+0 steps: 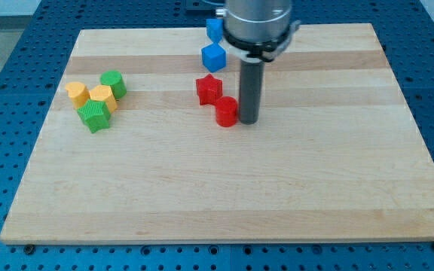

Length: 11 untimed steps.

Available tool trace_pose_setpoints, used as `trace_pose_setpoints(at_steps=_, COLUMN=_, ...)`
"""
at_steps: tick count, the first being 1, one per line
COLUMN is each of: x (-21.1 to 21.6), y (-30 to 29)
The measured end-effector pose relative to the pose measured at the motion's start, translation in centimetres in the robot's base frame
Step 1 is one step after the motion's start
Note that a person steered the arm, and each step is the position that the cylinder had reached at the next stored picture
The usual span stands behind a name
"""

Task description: Separate green star and yellow hexagon

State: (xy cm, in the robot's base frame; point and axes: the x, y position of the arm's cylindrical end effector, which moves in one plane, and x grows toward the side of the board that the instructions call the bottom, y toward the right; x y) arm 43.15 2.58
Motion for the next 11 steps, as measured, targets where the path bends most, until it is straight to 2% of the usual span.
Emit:
trace_pose_setpoints(at_steps=2, x=0.8, y=-1.6)
trace_pose_setpoints(at_steps=3, x=5.5, y=-5.9)
trace_pose_setpoints(at_steps=4, x=7.0, y=-17.7)
trace_pose_setpoints(at_steps=5, x=4.8, y=-26.8)
trace_pose_setpoints(at_steps=6, x=0.6, y=-30.6)
trace_pose_setpoints(at_steps=7, x=-2.4, y=-26.0)
trace_pose_setpoints(at_steps=8, x=-1.8, y=-19.2)
trace_pose_setpoints(at_steps=9, x=1.3, y=-18.4)
trace_pose_setpoints(at_steps=10, x=0.7, y=-23.8)
trace_pose_setpoints(at_steps=11, x=3.7, y=-24.4)
